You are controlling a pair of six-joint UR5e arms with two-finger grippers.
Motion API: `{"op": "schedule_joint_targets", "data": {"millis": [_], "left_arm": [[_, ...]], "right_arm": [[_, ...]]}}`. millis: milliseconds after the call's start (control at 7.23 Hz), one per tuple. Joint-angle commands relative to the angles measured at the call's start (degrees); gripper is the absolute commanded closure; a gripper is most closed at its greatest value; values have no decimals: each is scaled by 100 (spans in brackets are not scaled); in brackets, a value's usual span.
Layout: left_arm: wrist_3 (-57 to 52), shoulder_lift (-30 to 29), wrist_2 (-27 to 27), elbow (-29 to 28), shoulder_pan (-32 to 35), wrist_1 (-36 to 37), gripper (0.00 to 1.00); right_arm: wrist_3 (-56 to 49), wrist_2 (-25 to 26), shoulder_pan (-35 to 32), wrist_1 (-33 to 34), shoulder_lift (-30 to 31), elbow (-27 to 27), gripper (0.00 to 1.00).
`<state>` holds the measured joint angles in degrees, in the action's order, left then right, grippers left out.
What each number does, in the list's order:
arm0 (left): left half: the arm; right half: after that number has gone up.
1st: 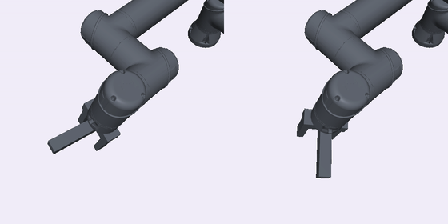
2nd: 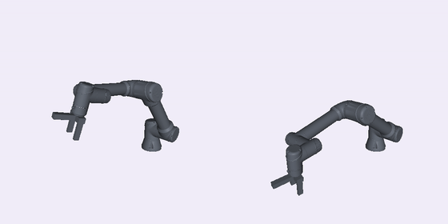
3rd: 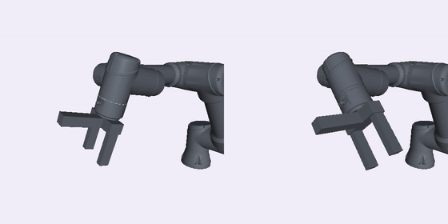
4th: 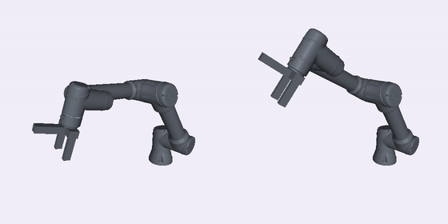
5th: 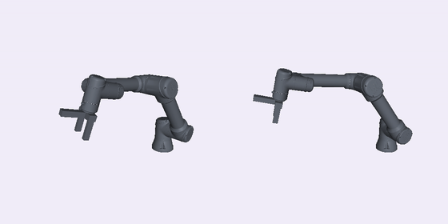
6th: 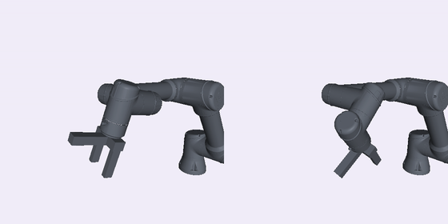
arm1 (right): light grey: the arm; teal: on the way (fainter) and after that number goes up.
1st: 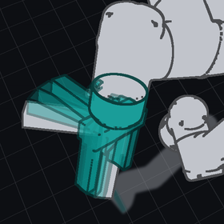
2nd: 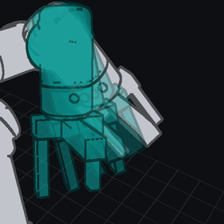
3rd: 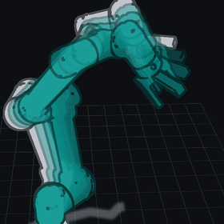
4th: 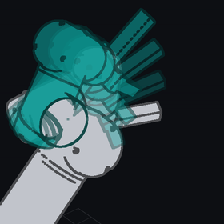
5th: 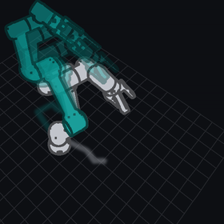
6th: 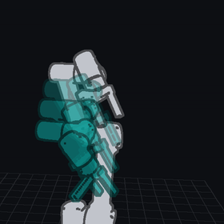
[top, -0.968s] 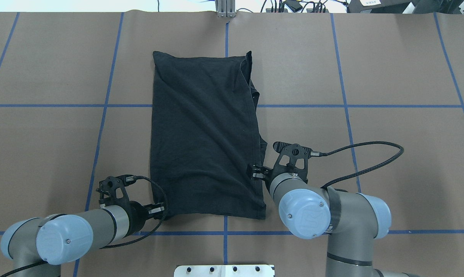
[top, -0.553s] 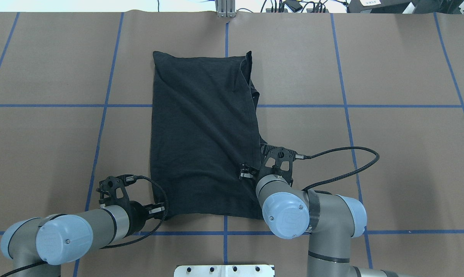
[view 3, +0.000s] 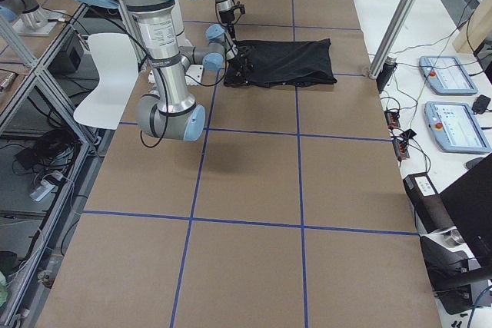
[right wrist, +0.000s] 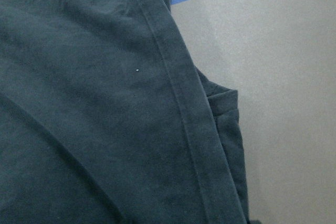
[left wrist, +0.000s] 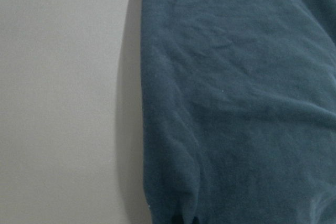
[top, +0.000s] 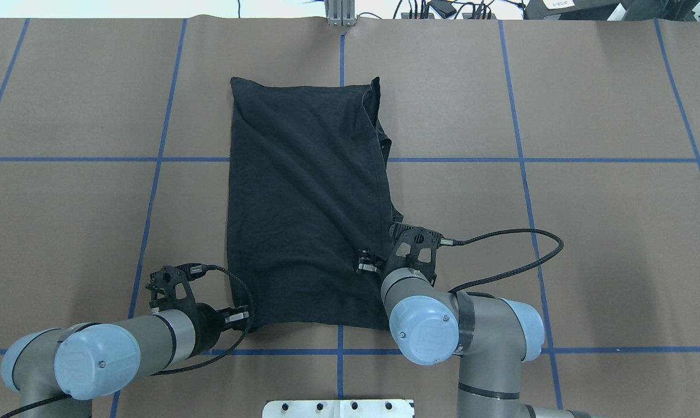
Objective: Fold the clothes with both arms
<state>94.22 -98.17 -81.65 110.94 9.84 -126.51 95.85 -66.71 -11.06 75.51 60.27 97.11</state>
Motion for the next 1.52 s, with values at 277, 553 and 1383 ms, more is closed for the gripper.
{"op": "schedule_joint_targets", "data": {"millis": [277,553,1383], "left_arm": [[0,-18,-9,33,9,4,100],[0,-35,-9,33,9,4,100],[174,8,-211,1357,-271,512,100]], "right_arm": [[30,9,7,-1,-86,-34,97],[22,18,59,-1,-24,54,100],[21,244,1040,963,1232,2607,100]]}}
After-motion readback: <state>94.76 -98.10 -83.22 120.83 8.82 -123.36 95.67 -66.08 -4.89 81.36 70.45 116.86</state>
